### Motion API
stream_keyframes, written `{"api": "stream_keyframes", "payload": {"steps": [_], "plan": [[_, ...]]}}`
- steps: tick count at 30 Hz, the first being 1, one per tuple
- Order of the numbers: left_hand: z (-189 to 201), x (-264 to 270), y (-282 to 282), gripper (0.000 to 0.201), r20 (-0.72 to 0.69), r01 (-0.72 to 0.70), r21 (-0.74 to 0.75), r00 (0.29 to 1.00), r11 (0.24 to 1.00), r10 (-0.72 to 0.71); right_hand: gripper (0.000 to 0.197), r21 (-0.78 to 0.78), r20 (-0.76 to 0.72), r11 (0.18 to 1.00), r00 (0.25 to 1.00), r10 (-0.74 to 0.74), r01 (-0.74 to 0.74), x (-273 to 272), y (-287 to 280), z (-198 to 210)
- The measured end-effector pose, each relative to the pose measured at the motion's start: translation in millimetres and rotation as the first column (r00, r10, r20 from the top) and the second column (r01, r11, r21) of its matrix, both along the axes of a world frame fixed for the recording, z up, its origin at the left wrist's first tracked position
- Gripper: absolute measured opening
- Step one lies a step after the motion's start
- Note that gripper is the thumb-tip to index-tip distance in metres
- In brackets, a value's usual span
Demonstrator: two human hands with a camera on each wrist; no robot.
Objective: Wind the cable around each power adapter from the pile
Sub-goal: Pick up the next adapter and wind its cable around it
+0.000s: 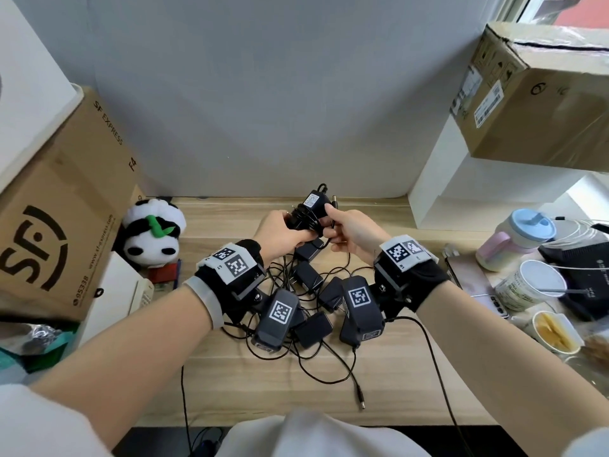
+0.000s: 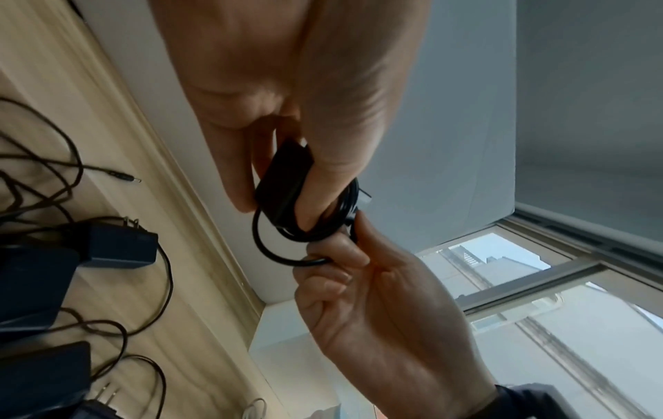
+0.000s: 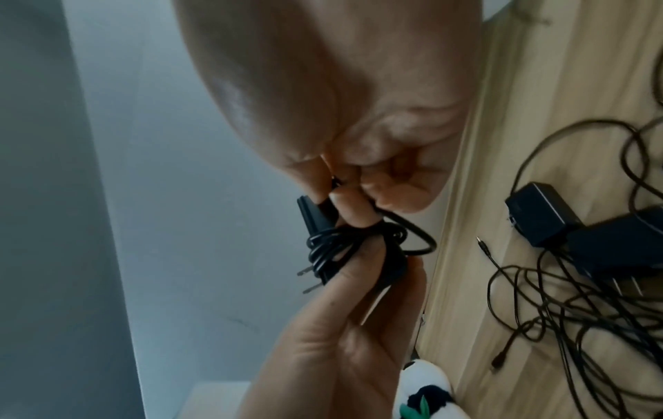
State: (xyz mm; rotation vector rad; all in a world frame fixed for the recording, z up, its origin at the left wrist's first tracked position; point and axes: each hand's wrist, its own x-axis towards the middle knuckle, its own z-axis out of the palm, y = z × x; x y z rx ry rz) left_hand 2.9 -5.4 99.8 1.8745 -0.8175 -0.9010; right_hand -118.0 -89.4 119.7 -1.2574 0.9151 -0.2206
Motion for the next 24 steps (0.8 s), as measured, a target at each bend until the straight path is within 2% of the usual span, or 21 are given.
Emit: {"api": "stream_keyframes", "payload": {"steps": [2,7,9,12,14,19,24], "plan": [[-1.4,-0.3,0.1,0.032,0.05,-0.015,0.001,0.999,1.0,0.015,0.034,-0.029,-0.012,1.0,1.0,0.012,-0.012,0.6,2.0,1.4],[-3.1,-5.0,-1.8,0.028,0.083,-0.04,-0.012,0.996,0.999,0.041,0.035,0.017,0.019,1.0,1.0,0.005,-0.005,-1.0,3.2,-0.1],[-4.3,-4.8,-1.8,0.026,0.07,-0.071,-0.04,0.995,0.997,0.074,0.036,-0.034,0.02,0.999,1.0,0.018,-0.017,-3.0,3.2,0.0],[-3.8,-3.0,-2.3,0.028,-0.033,-0.066,-0.066,0.997,0.996,0.063,0.035,-0.164,0.016,0.985,0.999,0.047,-0.044,-5.2,2.0,3.3],[0.6,-3.8,-3.0,0.023,-0.12,-0.057,-0.087,0.992,0.995,0.047,0.036,-0.202,0.013,0.979,0.999,0.046,-0.042,-5.8,-0.5,5.2],[1.5,-8.0,-5.0,0.029,-0.217,-0.065,-0.119,0.976,0.991,0.038,0.039,-0.157,0.02,0.987,1.0,0.022,-0.019,-7.3,-8.2,4.2],[3.6,-4.1,-3.2,0.029,-0.457,-0.183,-0.093,0.881,0.979,0.122,0.052,-0.303,0.035,0.952,0.998,0.048,-0.035,-13.7,-11.4,3.0]]}}
